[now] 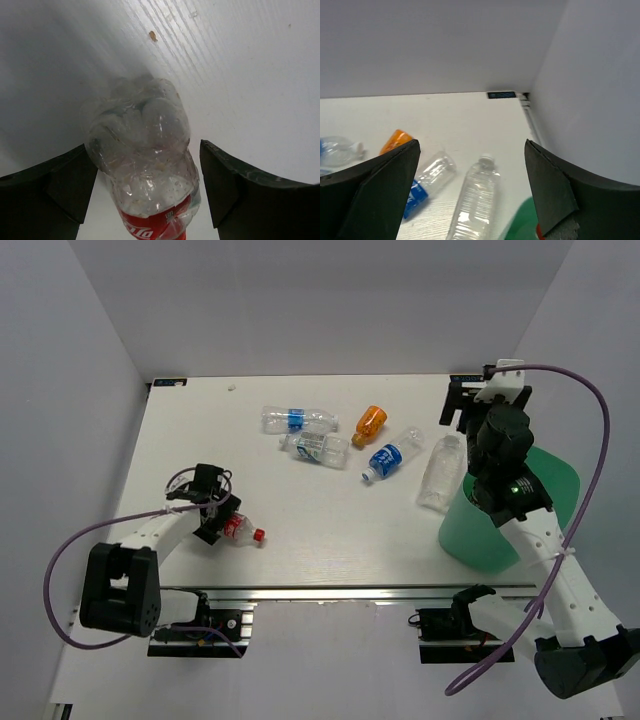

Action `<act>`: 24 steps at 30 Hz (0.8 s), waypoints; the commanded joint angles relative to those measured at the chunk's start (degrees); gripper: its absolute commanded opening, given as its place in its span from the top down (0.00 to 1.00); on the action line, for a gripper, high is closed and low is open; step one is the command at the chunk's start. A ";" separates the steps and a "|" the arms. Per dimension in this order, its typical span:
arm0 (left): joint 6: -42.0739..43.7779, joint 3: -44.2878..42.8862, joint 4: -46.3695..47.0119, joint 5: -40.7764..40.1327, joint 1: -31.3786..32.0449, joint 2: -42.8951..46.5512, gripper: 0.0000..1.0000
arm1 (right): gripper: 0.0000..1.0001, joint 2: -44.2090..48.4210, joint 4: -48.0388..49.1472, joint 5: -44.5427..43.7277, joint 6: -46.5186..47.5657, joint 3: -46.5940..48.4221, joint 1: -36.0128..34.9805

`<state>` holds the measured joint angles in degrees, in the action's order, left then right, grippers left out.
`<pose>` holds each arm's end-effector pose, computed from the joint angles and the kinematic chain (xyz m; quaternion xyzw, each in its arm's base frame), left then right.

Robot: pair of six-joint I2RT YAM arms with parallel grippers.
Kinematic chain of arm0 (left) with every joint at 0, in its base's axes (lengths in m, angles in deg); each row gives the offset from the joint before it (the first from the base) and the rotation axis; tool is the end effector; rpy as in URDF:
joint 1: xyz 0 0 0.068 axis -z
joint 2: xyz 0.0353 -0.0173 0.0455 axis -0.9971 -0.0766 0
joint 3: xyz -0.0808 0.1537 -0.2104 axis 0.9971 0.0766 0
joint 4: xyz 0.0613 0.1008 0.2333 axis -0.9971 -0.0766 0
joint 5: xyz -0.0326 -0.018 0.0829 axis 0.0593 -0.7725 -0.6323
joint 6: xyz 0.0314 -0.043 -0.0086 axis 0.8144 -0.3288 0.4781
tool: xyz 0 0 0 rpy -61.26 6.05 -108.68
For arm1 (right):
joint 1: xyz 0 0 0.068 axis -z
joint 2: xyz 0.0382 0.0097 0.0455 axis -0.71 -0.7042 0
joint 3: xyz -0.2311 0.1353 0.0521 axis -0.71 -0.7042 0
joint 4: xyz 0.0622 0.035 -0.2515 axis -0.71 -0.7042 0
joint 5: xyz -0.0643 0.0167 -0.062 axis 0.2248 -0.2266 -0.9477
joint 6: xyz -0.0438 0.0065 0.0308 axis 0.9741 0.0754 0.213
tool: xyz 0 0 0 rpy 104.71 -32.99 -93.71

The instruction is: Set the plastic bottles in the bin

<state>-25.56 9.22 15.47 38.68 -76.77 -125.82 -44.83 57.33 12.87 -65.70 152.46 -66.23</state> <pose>0.2133 -0.0249 0.1672 -0.4762 0.8527 -0.0189 0.2141 0.2034 0.0561 0.4336 0.0713 0.6852 -0.1057 0.7171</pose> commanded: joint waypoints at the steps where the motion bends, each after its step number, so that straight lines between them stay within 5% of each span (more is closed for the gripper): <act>1: -0.69 -2.62 2.87 -1.46 1.44 -3.31 0.12 | 0.11 0.92 2.32 16.41 1.55 0.49 0.16; 6: 1.77 -8.23 1.82 -2.08 3.46 -6.92 0.49 | 0.11 1.45 2.67 40.41 3.83 -3.64 0.16; 13: 5.29 -18.87 5.50 -5.33 9.61 -2.89 0.67 | 0.11 -3.47 8.63 65.29 -9.25 -10.13 -1.67; 24: 5.12 -23.63 20.62 -8.49 20.60 1.60 0.68 | 0.11 -22.88 17.42 56.46 -20.31 -4.09 -21.19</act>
<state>-19.68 -13.42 32.65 32.84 -57.36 -125.67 -66.14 68.54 72.67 -80.43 143.85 -85.37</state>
